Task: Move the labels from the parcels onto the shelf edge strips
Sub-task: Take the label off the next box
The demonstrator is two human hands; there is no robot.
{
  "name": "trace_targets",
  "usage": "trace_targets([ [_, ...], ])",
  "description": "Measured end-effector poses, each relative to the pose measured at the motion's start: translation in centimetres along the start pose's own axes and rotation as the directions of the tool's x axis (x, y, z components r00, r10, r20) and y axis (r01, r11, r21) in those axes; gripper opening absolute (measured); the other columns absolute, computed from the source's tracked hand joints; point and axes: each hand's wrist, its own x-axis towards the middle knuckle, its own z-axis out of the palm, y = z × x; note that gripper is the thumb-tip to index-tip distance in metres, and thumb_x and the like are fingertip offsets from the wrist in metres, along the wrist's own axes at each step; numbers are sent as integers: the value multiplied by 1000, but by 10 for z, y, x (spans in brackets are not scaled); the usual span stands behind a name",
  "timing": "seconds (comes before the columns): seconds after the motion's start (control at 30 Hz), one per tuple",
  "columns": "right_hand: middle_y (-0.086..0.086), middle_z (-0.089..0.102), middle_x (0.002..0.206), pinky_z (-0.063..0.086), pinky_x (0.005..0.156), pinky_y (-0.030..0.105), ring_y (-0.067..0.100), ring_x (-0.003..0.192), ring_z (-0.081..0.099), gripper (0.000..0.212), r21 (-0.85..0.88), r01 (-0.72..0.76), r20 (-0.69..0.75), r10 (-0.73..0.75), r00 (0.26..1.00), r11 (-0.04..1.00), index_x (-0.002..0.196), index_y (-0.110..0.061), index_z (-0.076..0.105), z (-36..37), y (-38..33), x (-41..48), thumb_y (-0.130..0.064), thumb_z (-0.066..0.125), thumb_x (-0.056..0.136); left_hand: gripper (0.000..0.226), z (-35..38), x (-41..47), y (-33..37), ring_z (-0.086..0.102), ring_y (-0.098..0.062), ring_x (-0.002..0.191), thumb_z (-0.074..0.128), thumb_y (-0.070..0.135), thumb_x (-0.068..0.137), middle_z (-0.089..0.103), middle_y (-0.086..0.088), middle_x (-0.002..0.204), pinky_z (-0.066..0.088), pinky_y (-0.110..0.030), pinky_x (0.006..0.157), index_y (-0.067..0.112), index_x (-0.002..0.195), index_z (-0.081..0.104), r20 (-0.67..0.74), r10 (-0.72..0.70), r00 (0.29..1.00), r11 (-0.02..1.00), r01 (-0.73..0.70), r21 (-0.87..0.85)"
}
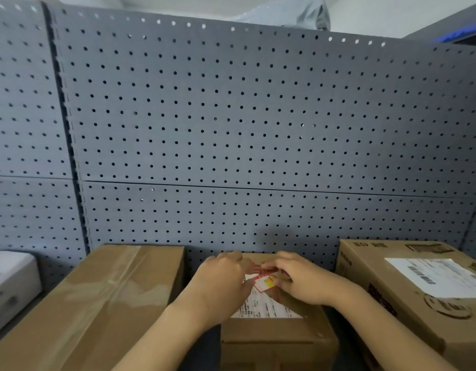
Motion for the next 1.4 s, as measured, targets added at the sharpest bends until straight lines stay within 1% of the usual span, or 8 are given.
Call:
trace_targets([
  [0.37, -8, 47, 105, 39, 88, 28, 12, 104, 40, 28, -78, -85, 295, 104, 950, 993, 113, -31, 50, -25, 1, 23, -39, 60, 88, 29, 5, -3, -6, 54, -15, 102, 47, 33, 94, 56, 2, 119, 47, -37, 87, 23, 120, 56, 122, -39, 992, 994, 51, -96],
  [0.5, -7, 44, 111, 37, 93, 33, 13, 107, 39, 15, -88, -89, 334, 113, 936, 992, 96, -37, 54, -25, 5, 26, -44, 62, 85, 28, 6, -7, -7, 54, -15, 101, 48, 30, 94, 56, 1, 118, 48, -38, 86, 20, 119, 57, 151, -42, 988, 988, 64, -142],
  [0.7, -8, 51, 107, 45, 87, 26, 8, 97, 52, 37, 41, -128, 337, 107, 935, 991, 113, -30, 48, -28, 2, 24, -37, 68, 83, 26, 7, -7, -7, 53, -18, 102, 49, 26, 94, 57, -2, 118, 46, -37, 86, 17, 116, 58, 148, -41, 988, 983, 66, -170],
  [0.83, -5, 56, 97, 46, 77, 22, 9, 88, 57, 35, 72, -184, 362, 146, 921, 980, 107, -26, 54, -31, -2, 24, -34, 74, 79, 24, 6, -9, -8, 53, -20, 100, 49, 22, 93, 58, -4, 116, 47, -39, 84, 15, 114, 59, 138, -34, 990, 983, 58, -176],
  [0.93, -6, 59, 97, 45, 73, 22, 8, 87, 56, 27, 61, -170, 276, 147, 950, 984, 99, -28, 57, -29, -5, 18, -34, 73, 79, 25, 6, -9, -10, 55, -21, 98, 49, 21, 92, 59, -4, 113, 48, -40, 82, 16, 114, 59, 93, -33, 995, 982, 49, -180],
  [1.1, -10, 60, 97, 44, 67, 19, 4, 88, 57, 16, 60, -112, -43, 114, 992, 992, 97, -31, 56, -7, -16, -11, -18, 60, 90, 21, 8, -14, -7, 55, -23, 94, 48, 19, 91, 59, -5, 108, 48, -40, 79, 14, 107, 61, 56, 43, 997, 982, -31, -186],
  [1.3, -11, 62, 92, 41, 66, 16, 6, 85, 57, 17, 73, -77, -330, 97, 939, 994, 95, -31, 59, 1, -29, -58, -14, 57, 91, 22, 2, -16, 4, 55, -23, 94, 48, 18, 92, 61, -5, 108, 44, -32, 76, 14, 108, 62, -33, 126, 991, 971, -130, -200],
  [1.4, -14, 62, 92, 42, 65, 17, -1, 85, 56, 17, 50, -31, -371, 47, 927, 998, 94, -30, 60, -2, -42, -87, -14, 57, 90, 18, -2, -31, 13, 57, -18, 87, 49, 19, 92, 63, -1, 102, 47, -32, 73, 17, 104, 63, -87, 157, 984, 956, -174, -237],
])
